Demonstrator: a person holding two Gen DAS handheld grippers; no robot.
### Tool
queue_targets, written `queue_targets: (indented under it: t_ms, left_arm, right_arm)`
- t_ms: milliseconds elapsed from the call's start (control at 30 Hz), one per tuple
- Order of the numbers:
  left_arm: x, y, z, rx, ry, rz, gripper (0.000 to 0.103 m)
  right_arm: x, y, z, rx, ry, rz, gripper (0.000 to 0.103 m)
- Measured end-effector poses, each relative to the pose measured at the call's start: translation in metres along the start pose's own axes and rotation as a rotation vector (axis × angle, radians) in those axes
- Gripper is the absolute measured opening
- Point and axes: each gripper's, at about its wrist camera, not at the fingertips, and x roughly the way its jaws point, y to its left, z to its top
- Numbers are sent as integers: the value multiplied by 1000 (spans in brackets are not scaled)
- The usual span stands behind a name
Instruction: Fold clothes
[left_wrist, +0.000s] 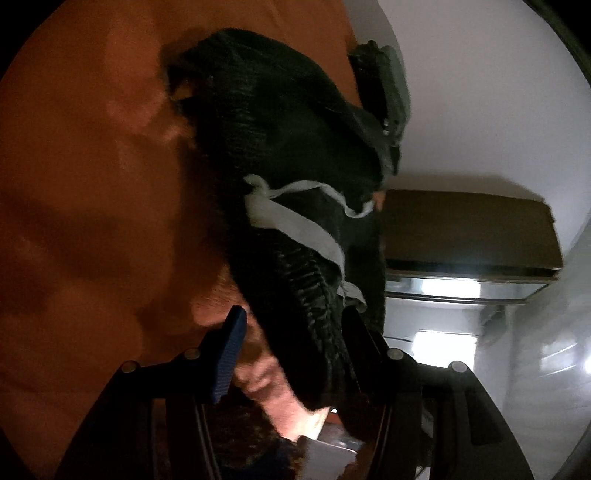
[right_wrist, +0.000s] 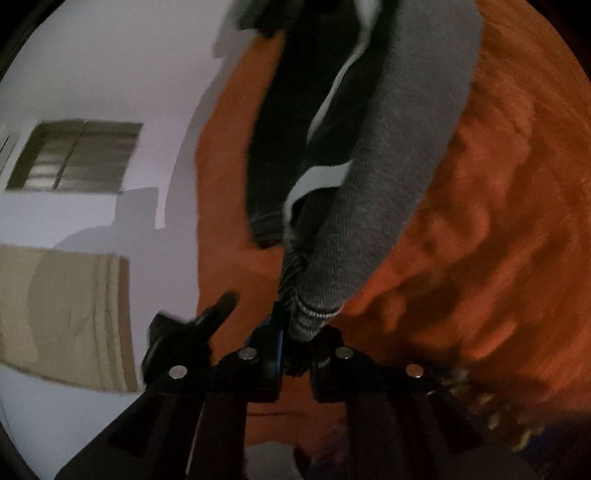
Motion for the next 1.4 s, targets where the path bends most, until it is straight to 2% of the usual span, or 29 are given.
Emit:
queue_targets:
  t_ms: [100, 267, 367, 467, 533, 600, 733, 800, 900, 967, 1067, 1133, 1300, 1400]
  left_arm:
    - [4, 0, -5, -32, 23, -53, 55]
    - [4, -3, -9, -57, 5, -101, 55]
    - [7, -8, -10, -66, 6, -159, 55]
    - [10, -9, -14, -78, 24, -92, 55]
    - [1, 0, -20, -101, -12, -49, 55]
    - [-7, 6, -20, -116, -40, -46, 55]
    - [0, 13, -21, -167, -4, -141, 58]
    - [6, 11, -23, -176, 11, -177, 65]
    - [18, 8, -25, -195, 32, -247, 70]
    - [21, 8, -25, -210, 26, -264, 75]
    - [24, 4, -20, -231, 18, -286, 75]
    - [25, 5, -19, -247, 22, -320, 75]
    - [29, 7, -18, -274, 33, -311, 75]
    - [33, -1, -17, -269, 43, -329, 75]
  right_arm:
    - [-1, 22, -12, -30, -1, 23, 10]
    - [-5, 38, -18, -63, -10, 8, 10]
    - [1, 48, -25, -70, -11, -9, 10]
    - [-1, 50, -33, -70, -16, -17, 10]
    - [-9, 56, -34, -86, -32, -19, 10]
    - [-16, 62, -35, -102, -48, -21, 10]
    - [-19, 64, -36, -102, -59, -11, 10]
    - [-18, 63, -37, -97, -60, -14, 10]
    - [-16, 59, -38, -78, -58, -15, 10]
    - [-15, 59, -39, -86, -59, -23, 10]
    - [-15, 58, -40, -90, -63, -27, 10]
    - [-17, 54, -40, -57, -72, 7, 10]
    - [-21, 42, -32, 66, -81, 137, 10]
    - [-21, 43, -30, 76, -86, 165, 10]
